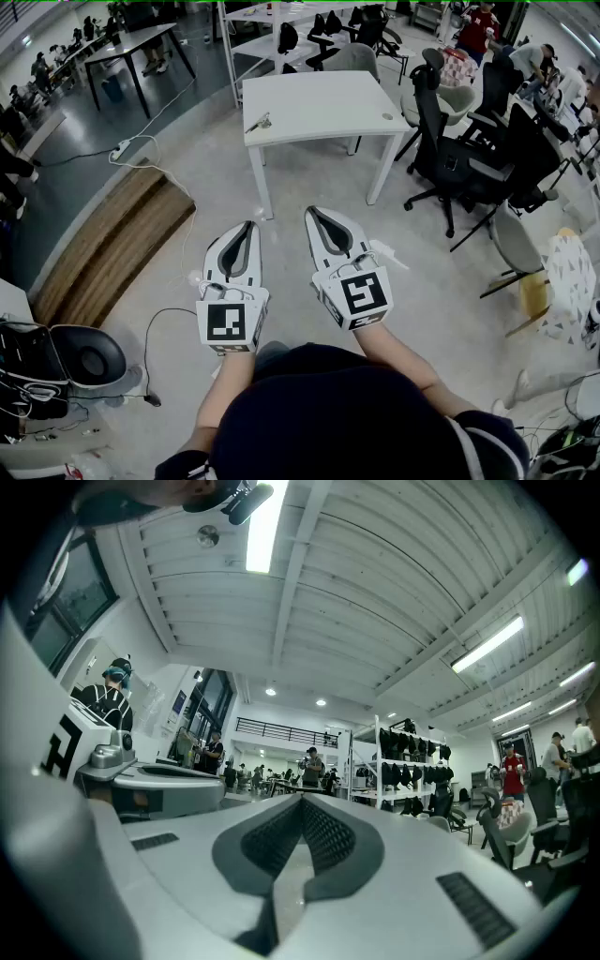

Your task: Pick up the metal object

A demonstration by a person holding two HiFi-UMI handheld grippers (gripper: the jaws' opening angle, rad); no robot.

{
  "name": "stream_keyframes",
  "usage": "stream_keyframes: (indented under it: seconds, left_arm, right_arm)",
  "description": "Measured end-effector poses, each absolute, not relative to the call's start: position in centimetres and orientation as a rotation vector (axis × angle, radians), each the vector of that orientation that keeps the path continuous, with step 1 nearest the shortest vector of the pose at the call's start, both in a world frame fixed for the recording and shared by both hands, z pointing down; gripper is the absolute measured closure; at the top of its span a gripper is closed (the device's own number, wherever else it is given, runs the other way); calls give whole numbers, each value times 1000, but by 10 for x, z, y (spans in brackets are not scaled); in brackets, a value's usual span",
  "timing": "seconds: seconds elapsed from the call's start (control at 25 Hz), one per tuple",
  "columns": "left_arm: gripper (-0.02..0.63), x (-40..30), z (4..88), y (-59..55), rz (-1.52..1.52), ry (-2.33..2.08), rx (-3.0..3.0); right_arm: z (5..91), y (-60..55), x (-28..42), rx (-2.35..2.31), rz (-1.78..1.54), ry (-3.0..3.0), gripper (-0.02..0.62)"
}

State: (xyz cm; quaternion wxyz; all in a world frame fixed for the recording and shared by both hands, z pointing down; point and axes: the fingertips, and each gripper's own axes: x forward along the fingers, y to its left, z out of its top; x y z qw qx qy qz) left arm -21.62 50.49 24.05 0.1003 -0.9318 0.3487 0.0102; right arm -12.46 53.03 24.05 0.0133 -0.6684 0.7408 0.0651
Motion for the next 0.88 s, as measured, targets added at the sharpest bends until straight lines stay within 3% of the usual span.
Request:
stream_keyframes:
  seconds: [0.64, 0.68, 0.76, 0.88]
  left_arm:
    - [577, -190, 266, 415, 13, 1071, -2781]
    - [577, -188, 268, 400, 10, 1073, -2783]
    - [577, -186, 270, 367, 9, 1076, -2785]
    - [577, -180, 269, 315, 15, 1076, -2793]
  right_arm:
    - [270, 440, -91, -2093, 273, 2356, 565]
    - [274, 425, -89, -2098, 265, 2365, 558]
    - [279, 392, -88, -2096, 248, 2397, 474]
    - [281, 341, -84, -2105, 233, 2427, 465]
